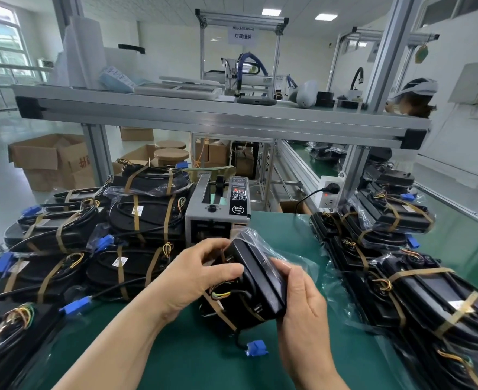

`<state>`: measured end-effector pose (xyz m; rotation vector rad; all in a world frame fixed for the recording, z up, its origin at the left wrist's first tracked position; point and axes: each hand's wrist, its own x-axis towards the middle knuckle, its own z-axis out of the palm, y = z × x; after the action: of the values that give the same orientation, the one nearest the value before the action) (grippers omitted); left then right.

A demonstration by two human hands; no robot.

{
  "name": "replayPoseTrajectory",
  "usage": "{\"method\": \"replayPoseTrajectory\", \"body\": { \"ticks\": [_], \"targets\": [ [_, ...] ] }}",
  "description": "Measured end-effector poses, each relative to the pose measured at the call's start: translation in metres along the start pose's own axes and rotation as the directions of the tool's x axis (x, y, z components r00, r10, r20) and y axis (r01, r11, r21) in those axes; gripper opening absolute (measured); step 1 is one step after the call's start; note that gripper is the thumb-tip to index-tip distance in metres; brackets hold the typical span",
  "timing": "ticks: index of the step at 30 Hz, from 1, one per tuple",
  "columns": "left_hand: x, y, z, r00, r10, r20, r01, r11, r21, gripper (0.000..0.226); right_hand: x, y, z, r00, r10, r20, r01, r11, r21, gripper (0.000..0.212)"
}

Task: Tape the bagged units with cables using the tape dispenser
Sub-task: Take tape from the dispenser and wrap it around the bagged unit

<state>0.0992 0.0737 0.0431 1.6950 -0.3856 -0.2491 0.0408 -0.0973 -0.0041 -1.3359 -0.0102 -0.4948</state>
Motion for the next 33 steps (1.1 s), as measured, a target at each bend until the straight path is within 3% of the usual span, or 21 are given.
{"method": "replayPoseTrajectory", "body": {
  "ticks": [2,4,8,9,12,18,20,22,24,27,30,33],
  "targets": [
    [0.001,0.002,-0.004,1.000,0.010,-0.020,-0.009,0.998,0.067,0.075,-0.001,0.000,-0.006,0.999,-0.006,0.044,0.007,1.000,-0.016,0.032],
    [0.000,0.003,-0.008,0.999,0.021,-0.033,-0.016,0.988,0.151,0.073,0.000,-0.003,-0.014,0.994,-0.095,0.055,0.105,0.971,-0.217,0.016],
    [-0.004,0.002,-0.003,0.998,0.056,-0.026,-0.046,0.955,0.293,0.069,0.003,-0.016,-0.025,0.936,-0.299,0.186,0.350,0.736,-0.579,0.044],
    [-0.006,0.001,0.001,0.998,0.065,-0.012,-0.057,0.940,0.336,0.069,0.003,-0.018,-0.022,0.909,-0.351,0.227,0.414,0.681,-0.604,0.045],
    [-0.008,0.001,0.020,0.995,0.097,0.018,-0.095,0.884,0.458,0.073,0.007,-0.023,-0.011,0.877,-0.413,0.245,0.472,0.648,-0.597,0.034],
    [-0.012,0.004,0.034,0.996,0.087,0.007,-0.075,0.818,0.570,0.070,0.007,-0.021,-0.012,0.908,-0.387,0.162,0.394,0.655,-0.645,0.018],
    [-0.013,0.004,0.036,0.995,0.095,-0.008,-0.071,0.792,0.606,0.073,0.008,-0.020,-0.014,0.923,-0.369,0.109,0.353,0.701,-0.619,0.016],
    [-0.015,0.001,0.039,0.993,0.115,-0.016,-0.080,0.776,0.625,0.074,0.013,-0.016,-0.017,0.983,-0.175,-0.053,0.135,0.887,-0.441,0.020],
    [-0.016,0.000,0.040,0.989,0.147,-0.008,-0.106,0.748,0.655,0.074,0.016,-0.016,-0.019,0.985,0.084,-0.151,-0.109,0.981,-0.163,0.032],
    [-0.013,0.003,0.036,0.989,0.139,0.045,-0.132,0.717,0.684,0.073,0.015,-0.019,-0.024,0.973,0.223,-0.063,-0.221,0.975,0.035,0.036],
    [-0.009,0.006,0.028,0.985,0.128,0.114,-0.171,0.720,0.672,0.068,0.014,-0.022,-0.036,0.955,0.210,0.210,-0.240,0.962,0.132,0.023],
    [-0.007,0.009,0.024,0.974,0.137,0.182,-0.225,0.702,0.676,0.067,0.017,-0.023,-0.045,0.924,0.203,0.324,-0.199,0.979,-0.044,0.030]
  ]
}}
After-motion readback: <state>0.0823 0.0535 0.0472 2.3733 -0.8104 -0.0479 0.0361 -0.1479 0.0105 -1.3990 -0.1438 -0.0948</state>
